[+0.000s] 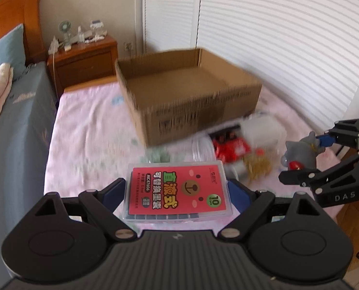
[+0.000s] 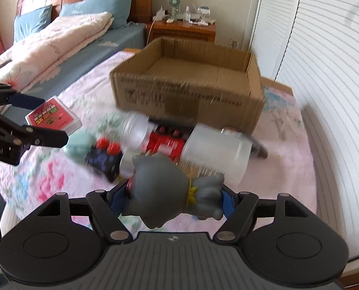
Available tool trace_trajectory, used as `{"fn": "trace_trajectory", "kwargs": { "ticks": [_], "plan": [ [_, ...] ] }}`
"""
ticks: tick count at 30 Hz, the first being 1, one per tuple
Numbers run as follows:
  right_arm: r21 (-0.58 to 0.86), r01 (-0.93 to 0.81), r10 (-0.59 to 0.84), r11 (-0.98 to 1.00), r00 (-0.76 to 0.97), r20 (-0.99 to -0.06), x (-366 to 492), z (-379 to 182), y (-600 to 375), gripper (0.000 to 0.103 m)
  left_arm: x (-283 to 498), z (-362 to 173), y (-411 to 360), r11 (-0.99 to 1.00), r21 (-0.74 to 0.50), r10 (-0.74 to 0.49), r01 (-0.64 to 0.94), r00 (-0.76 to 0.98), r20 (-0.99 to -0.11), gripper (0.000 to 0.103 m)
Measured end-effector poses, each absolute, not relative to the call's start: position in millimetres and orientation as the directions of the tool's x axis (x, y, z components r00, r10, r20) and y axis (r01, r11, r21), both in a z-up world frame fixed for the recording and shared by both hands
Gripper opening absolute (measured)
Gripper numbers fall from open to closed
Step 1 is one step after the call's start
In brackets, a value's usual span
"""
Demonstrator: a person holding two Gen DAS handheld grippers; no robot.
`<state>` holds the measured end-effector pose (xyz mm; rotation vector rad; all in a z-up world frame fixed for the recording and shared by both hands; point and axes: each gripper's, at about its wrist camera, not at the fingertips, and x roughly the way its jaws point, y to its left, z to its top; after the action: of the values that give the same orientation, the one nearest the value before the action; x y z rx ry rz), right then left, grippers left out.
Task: Organize rigid objects
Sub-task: 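Carry elephant and card pack into cardboard box and open both tools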
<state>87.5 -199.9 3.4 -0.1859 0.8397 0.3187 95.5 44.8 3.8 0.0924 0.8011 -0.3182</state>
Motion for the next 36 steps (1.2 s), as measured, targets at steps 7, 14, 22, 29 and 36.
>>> {"fn": "trace_trajectory", "kwargs": {
  "ticks": [7,14,22,29,36],
  "plan": [
    [-0.024,-0.342,0.222,0.939,0.66,-0.718,129.3,32.1,-211.2,0.078,152.0,35.1,34.0,0.937,-0.009,-0.262,0.349,0.685,-0.68,0.089],
    [-0.024,-0.328,0.225,0.944,0.697,-0.681,180.6,53.2,-217.0,0.078,220.6,41.5,11.4,0.93,0.045,-0.243,0.365,0.702,-0.669,0.089],
    [-0.025,-0.313,0.215,0.95,0.706,-0.675,217.7,58.6,-222.3,0.078,293.0,33.5,-8.9,0.942,0.051,-0.213,0.333,0.705,-0.677,0.089],
    [-0.023,-0.303,0.206,0.953,0.7,-0.684,231.2,53.6,-223.3,0.078,324.8,16.1,0.0,0.965,0.039,-0.165,0.258,0.718,-0.676,0.091],
    [-0.032,-0.306,0.198,0.952,0.69,-0.696,238.2,52.4,-220.6,0.078,277.5,21.6,20.1,0.959,-0.004,-0.208,0.282,0.699,-0.684,0.096]
  ]
}}
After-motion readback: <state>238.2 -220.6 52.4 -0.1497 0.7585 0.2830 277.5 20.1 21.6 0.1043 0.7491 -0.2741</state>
